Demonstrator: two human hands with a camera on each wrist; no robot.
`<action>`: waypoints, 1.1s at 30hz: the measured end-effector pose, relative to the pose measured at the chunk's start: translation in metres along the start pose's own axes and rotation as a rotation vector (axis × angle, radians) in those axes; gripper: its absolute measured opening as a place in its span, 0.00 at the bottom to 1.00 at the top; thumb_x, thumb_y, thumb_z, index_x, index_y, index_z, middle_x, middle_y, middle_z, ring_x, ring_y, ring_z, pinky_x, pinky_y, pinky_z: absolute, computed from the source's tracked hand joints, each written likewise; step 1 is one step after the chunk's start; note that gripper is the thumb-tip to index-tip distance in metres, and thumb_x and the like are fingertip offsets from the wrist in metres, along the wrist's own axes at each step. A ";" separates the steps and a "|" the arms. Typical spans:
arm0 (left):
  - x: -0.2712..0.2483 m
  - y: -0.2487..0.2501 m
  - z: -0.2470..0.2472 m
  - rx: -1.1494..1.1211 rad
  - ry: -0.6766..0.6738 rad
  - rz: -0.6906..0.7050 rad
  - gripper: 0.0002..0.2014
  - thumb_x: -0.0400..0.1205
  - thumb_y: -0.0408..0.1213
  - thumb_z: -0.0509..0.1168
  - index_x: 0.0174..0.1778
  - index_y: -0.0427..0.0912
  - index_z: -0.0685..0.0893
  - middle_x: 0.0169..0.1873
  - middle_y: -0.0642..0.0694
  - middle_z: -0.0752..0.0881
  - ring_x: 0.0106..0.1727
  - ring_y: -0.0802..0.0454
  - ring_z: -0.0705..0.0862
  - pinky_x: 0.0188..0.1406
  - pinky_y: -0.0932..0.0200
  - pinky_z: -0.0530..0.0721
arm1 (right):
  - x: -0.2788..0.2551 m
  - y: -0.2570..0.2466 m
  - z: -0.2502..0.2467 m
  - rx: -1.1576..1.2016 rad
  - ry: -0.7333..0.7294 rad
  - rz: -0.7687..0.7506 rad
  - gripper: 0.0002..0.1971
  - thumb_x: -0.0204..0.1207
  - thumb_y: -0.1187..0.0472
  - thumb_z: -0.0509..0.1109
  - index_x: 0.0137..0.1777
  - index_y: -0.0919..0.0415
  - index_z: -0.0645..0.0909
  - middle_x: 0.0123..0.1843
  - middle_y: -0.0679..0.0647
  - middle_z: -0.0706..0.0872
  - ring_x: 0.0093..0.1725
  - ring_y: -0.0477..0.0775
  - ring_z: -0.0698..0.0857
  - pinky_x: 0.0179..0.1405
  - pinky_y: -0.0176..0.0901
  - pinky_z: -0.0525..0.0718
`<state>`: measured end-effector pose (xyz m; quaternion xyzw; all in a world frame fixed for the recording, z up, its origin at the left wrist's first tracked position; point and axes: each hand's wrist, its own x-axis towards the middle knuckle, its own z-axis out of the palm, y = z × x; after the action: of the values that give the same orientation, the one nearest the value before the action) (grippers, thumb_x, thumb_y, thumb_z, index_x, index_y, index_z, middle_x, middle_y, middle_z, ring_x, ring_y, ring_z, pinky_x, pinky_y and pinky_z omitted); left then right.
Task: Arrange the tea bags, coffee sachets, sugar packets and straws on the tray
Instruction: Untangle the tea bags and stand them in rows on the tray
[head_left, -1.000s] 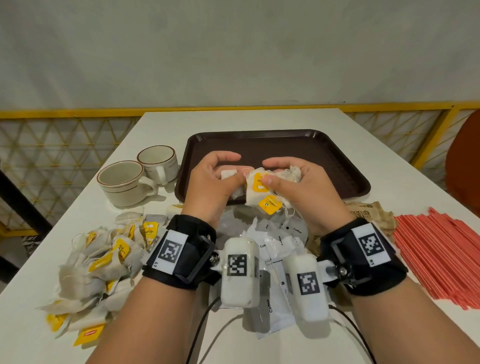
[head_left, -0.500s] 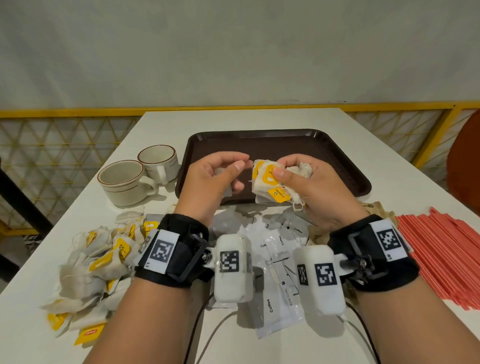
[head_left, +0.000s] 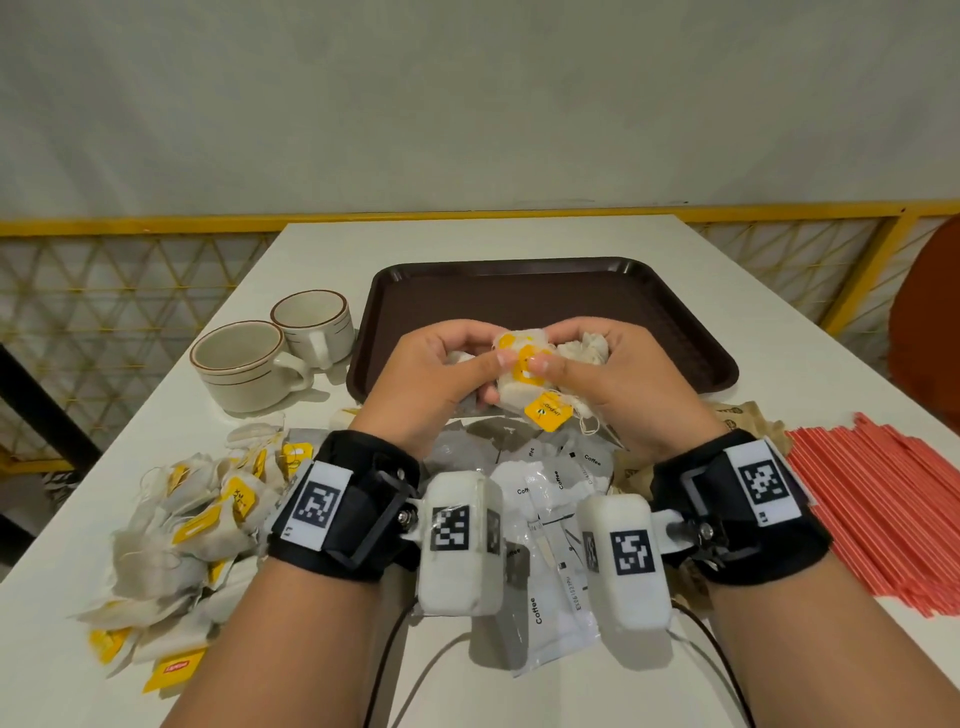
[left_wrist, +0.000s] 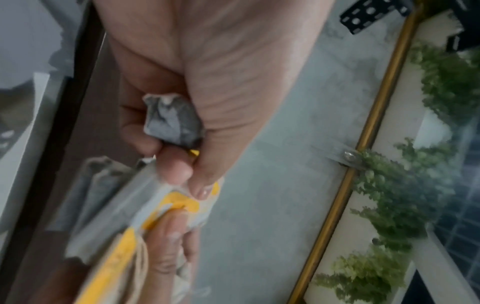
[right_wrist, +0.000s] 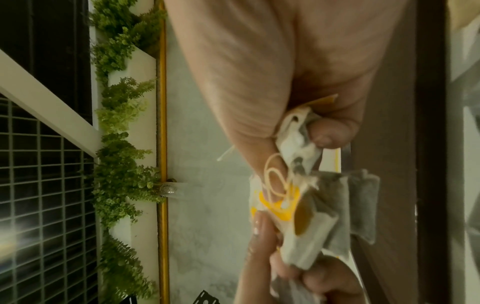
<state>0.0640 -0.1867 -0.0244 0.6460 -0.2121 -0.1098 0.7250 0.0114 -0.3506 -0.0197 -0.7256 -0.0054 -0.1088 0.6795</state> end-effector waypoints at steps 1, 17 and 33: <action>0.000 0.002 0.001 -0.040 0.003 -0.020 0.09 0.80 0.24 0.64 0.49 0.41 0.86 0.32 0.47 0.85 0.26 0.57 0.80 0.27 0.65 0.81 | 0.000 0.000 0.000 -0.027 0.005 0.000 0.06 0.72 0.68 0.76 0.47 0.61 0.86 0.44 0.63 0.90 0.41 0.56 0.89 0.45 0.52 0.89; 0.008 0.000 -0.009 -0.425 0.122 -0.098 0.24 0.80 0.11 0.51 0.65 0.38 0.76 0.59 0.36 0.84 0.55 0.47 0.88 0.52 0.57 0.88 | 0.001 0.000 -0.002 0.136 -0.040 0.095 0.04 0.73 0.68 0.73 0.48 0.63 0.85 0.42 0.63 0.90 0.37 0.55 0.89 0.37 0.45 0.89; 0.008 0.015 0.003 1.056 -0.433 -0.199 0.08 0.71 0.43 0.77 0.44 0.52 0.87 0.39 0.56 0.88 0.43 0.58 0.87 0.50 0.56 0.87 | 0.007 0.000 -0.011 0.139 0.192 0.029 0.03 0.76 0.67 0.73 0.47 0.61 0.84 0.47 0.63 0.89 0.42 0.54 0.89 0.40 0.44 0.88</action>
<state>0.0676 -0.1905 -0.0083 0.8998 -0.3199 -0.1865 0.2306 0.0167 -0.3621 -0.0180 -0.6632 0.0626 -0.1672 0.7269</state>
